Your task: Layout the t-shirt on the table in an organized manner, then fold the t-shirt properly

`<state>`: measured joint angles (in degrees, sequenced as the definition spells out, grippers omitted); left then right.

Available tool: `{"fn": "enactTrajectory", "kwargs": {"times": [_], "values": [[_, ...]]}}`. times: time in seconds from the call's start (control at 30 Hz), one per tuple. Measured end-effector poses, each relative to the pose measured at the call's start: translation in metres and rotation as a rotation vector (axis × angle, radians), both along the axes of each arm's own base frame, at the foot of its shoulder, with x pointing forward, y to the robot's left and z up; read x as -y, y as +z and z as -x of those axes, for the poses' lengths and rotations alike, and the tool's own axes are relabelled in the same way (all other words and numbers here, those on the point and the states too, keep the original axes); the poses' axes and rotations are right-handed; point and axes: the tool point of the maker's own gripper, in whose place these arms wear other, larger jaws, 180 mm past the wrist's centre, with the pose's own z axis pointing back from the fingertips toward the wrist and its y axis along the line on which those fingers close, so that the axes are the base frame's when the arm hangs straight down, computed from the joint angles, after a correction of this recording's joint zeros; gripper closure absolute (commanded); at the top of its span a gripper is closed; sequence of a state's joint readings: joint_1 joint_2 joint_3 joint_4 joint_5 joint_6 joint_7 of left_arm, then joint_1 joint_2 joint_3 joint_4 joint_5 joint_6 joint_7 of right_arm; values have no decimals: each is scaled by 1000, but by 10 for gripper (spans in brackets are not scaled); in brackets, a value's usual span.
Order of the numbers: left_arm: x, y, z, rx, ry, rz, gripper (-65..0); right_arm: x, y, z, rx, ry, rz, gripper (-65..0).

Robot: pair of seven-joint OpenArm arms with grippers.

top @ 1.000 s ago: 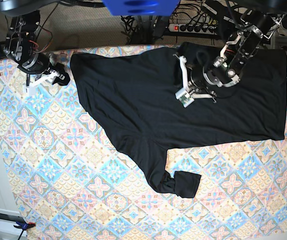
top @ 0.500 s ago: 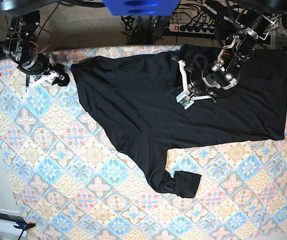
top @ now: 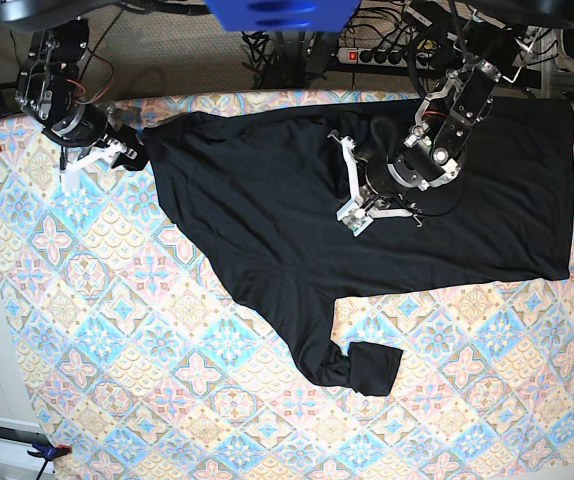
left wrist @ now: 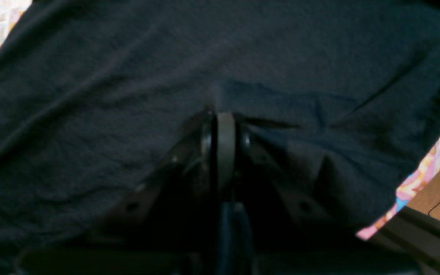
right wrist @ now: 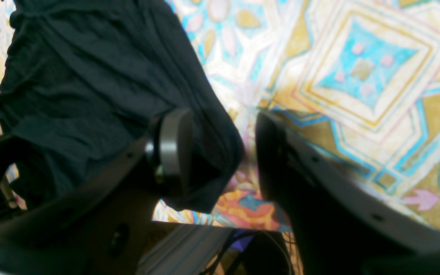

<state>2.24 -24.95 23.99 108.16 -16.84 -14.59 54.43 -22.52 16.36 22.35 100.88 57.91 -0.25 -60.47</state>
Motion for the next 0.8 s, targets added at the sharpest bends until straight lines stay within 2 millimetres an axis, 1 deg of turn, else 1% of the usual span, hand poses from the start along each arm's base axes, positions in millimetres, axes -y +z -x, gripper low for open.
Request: {"fn": "enactTrajectory", "kwargs": {"times": [0.23, 0.3, 0.37, 0.5, 0.57, 0.63, 0.7, 0.73, 0.8], "values": [[-10, -3, 2, -4, -3, -33, -3, -1, -1, 1, -2, -2, -2, -262], [-10, -6, 6, -17, -8, -37, -28, -5, -2, 1, -2, -8, -15, -262], [-9, -11, 13, -35, -8, -32, -80, -7, -3, 2, -5, -7, -21, -262], [-16, -20, 26, -92, -10, -65, -254, -5, -2, 2, -3, -8, -17, -262], [-23, -21, 28, -101, -8, -79, -315, -5, -2, 2, -3, -8, -16, -262], [-25, -20, 28, -112, 8, -56, -326, -5, -2, 1, -2, -8, -17, -262], [-34, -14, 25, -121, 58, 4, -317, -6, -2, 2, -4, -8, -18, -262], [-42, -10, 21, -119, 105, 35, -309, -6, -2, 2, -3, -8, -17, -262], [-71, 0, 5, -97, 222, 51, -292, -4, -2, 1, -1, -8, -13, -262]]}}
